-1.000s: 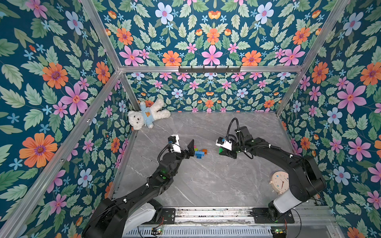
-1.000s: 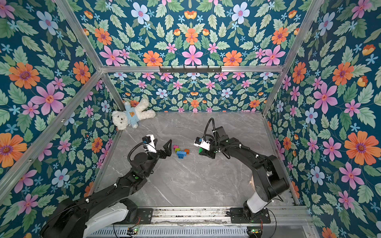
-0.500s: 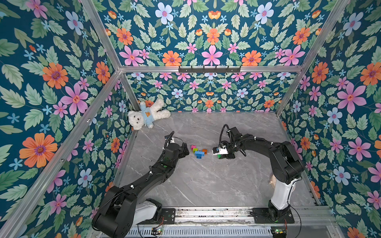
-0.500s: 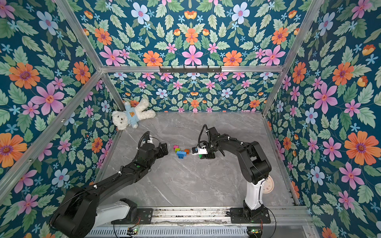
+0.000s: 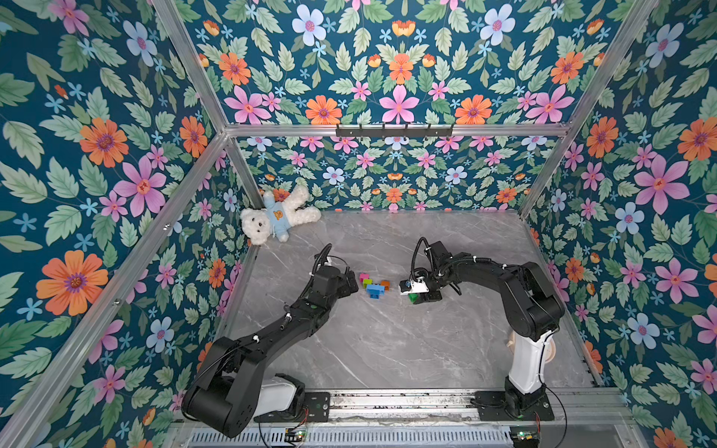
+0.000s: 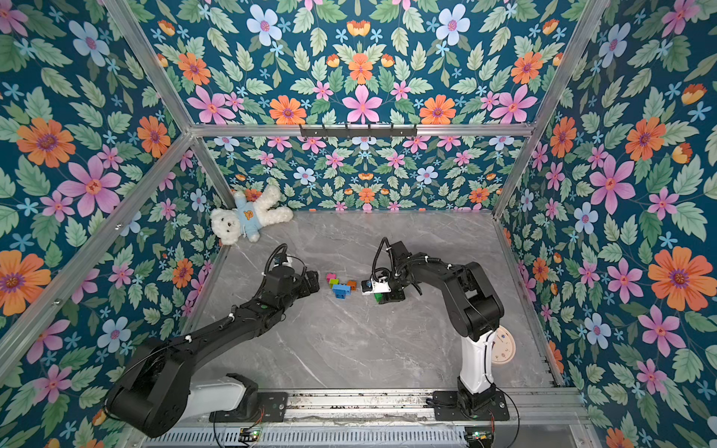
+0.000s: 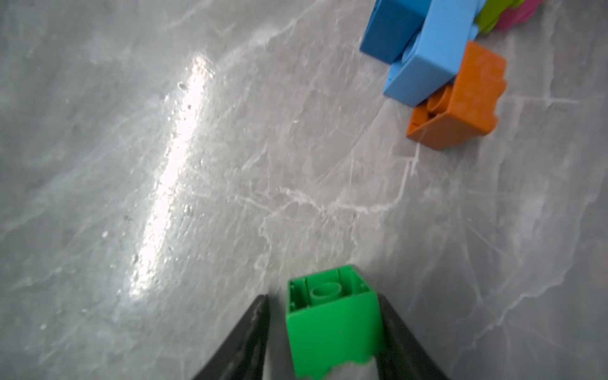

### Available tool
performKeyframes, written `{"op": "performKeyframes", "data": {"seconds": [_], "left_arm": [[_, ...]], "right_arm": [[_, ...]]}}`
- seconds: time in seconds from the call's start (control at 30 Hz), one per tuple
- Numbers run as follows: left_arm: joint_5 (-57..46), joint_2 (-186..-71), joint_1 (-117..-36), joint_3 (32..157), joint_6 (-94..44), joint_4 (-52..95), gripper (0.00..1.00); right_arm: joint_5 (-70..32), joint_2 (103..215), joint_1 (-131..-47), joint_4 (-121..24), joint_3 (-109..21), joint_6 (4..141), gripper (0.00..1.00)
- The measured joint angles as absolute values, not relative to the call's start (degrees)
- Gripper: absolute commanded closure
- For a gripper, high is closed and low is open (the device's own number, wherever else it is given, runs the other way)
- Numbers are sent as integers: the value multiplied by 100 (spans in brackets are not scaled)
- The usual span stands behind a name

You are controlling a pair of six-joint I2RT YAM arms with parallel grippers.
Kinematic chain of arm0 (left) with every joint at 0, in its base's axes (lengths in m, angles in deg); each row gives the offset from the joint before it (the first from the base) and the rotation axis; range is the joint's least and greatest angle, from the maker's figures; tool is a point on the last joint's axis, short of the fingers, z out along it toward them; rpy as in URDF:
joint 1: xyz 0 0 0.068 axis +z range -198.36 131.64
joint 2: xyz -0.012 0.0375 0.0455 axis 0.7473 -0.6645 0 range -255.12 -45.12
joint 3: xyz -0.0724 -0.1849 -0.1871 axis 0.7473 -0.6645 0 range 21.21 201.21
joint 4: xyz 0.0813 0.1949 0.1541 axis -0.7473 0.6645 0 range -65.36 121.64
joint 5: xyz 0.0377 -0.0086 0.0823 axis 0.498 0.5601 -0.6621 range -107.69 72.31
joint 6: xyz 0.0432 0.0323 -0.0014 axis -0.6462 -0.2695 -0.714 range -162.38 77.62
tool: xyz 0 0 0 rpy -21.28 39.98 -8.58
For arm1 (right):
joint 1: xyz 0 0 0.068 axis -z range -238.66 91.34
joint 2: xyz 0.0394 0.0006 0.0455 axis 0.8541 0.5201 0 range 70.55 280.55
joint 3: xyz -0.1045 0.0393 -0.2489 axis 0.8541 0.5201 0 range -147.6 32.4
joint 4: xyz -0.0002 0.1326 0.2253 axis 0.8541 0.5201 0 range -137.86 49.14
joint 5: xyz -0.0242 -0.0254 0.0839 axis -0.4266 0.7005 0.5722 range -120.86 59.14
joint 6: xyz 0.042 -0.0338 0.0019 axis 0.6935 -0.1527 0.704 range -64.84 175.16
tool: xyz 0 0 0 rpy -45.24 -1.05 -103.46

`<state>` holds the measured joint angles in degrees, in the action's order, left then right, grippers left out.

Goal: Assemble the letter v with lego
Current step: Place the lego brick at the center of the board, then pick up the lego brick from the center of the board.

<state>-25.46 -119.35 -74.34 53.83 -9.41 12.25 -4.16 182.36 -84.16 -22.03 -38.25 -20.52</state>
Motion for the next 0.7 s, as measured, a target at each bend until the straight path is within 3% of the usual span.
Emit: {"op": "performKeyframes", "data": {"seconds": [0.37,0.7], "left_arm": [[-2406,-11996,-7425,5449,-974,1354,1],[-2246,-12278,-7390,5641,-1011,1475,4]], "right_arm": [[-938,17478,-8719,-2719,-3480,-664,31],[-3227,16874,-10044,-2872,-3217,3316,25]]}}
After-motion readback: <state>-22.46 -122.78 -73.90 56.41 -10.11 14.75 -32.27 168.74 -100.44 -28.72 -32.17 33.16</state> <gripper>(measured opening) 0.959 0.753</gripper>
